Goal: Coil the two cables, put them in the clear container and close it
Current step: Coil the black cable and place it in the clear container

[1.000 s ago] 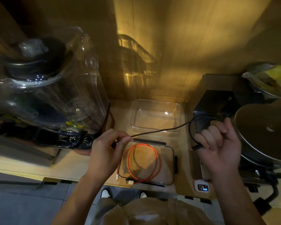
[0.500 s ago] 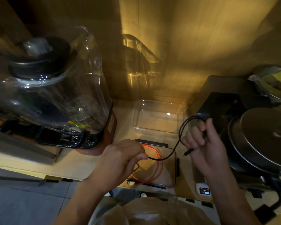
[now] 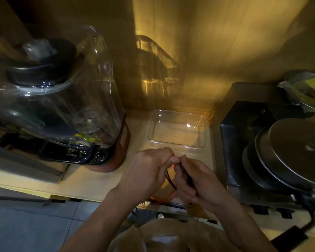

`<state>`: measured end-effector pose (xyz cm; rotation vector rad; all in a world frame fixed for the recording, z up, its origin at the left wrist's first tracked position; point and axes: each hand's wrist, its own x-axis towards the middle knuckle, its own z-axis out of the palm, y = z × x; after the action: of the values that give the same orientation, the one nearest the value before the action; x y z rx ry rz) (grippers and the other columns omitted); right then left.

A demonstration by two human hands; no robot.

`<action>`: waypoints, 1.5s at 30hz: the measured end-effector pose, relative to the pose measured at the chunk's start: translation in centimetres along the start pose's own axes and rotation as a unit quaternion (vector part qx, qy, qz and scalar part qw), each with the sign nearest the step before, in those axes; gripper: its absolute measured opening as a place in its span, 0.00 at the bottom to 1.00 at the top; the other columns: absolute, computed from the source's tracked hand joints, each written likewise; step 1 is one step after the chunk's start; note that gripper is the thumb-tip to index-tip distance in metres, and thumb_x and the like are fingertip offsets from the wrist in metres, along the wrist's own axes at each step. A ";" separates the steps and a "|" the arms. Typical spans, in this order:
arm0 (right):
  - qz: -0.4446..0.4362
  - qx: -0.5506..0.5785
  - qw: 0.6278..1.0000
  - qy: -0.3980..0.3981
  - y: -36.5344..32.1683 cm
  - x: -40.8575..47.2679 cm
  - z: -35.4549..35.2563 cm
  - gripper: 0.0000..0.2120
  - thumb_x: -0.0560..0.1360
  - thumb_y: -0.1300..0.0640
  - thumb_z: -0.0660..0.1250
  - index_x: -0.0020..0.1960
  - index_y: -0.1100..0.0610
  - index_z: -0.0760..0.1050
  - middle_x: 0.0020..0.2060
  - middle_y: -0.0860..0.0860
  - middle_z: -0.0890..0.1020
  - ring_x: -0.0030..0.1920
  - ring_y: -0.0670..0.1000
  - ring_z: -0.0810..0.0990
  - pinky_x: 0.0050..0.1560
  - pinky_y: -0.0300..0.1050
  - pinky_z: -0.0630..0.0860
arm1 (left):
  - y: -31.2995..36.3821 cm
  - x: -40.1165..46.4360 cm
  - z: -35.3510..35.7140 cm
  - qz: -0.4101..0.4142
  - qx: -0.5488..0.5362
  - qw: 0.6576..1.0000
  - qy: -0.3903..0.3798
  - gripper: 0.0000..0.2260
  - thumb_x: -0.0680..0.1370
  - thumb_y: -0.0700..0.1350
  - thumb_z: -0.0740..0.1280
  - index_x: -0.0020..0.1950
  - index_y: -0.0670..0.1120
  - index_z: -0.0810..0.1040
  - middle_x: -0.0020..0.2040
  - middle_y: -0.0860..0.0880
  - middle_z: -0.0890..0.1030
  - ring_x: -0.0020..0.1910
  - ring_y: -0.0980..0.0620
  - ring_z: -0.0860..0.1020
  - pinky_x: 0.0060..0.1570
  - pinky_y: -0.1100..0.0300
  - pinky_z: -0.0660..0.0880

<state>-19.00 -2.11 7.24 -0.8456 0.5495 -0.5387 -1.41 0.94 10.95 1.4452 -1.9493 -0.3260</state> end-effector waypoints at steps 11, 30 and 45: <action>0.015 0.269 0.959 -0.093 -0.7 -0.4 -1.1 0.18 0.80 0.46 0.62 0.36 0.55 0.72 0.20 0.47 0.61 0.19 0.46 0.58 0.23 0.39 0.56 | -2.2 -0.8 0.2 -0.066 -0.031 0.997 0.033 0.17 0.81 0.59 0.58 0.40 0.50 0.75 0.32 0.53 0.77 0.31 0.55 0.77 0.31 0.53 0.73; -0.062 0.322 0.944 -0.028 -0.9 0.0 -2.1 0.16 0.81 0.49 0.60 0.38 0.56 0.72 0.21 0.47 0.61 0.20 0.46 0.58 0.24 0.39 0.58 | -4.7 -4.0 3.1 -0.144 -0.145 0.974 0.095 0.15 0.81 0.59 0.61 0.40 0.52 0.77 0.32 0.53 0.77 0.31 0.56 0.77 0.30 0.59 0.72; -0.165 0.289 0.937 0.105 -3.1 -0.6 -4.2 0.19 0.81 0.47 0.53 0.37 0.52 0.73 0.23 0.47 0.58 0.22 0.44 0.55 0.24 0.38 0.56 | -6.3 -6.3 2.6 -0.228 -0.091 0.963 0.112 0.08 0.79 0.58 0.65 0.47 0.56 0.76 0.35 0.55 0.80 0.27 0.59 0.78 0.25 0.65 0.71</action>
<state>-22.81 -5.69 7.61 -0.3134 0.4069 -1.0491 2.56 4.01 3.14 1.7142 -1.3576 -0.5080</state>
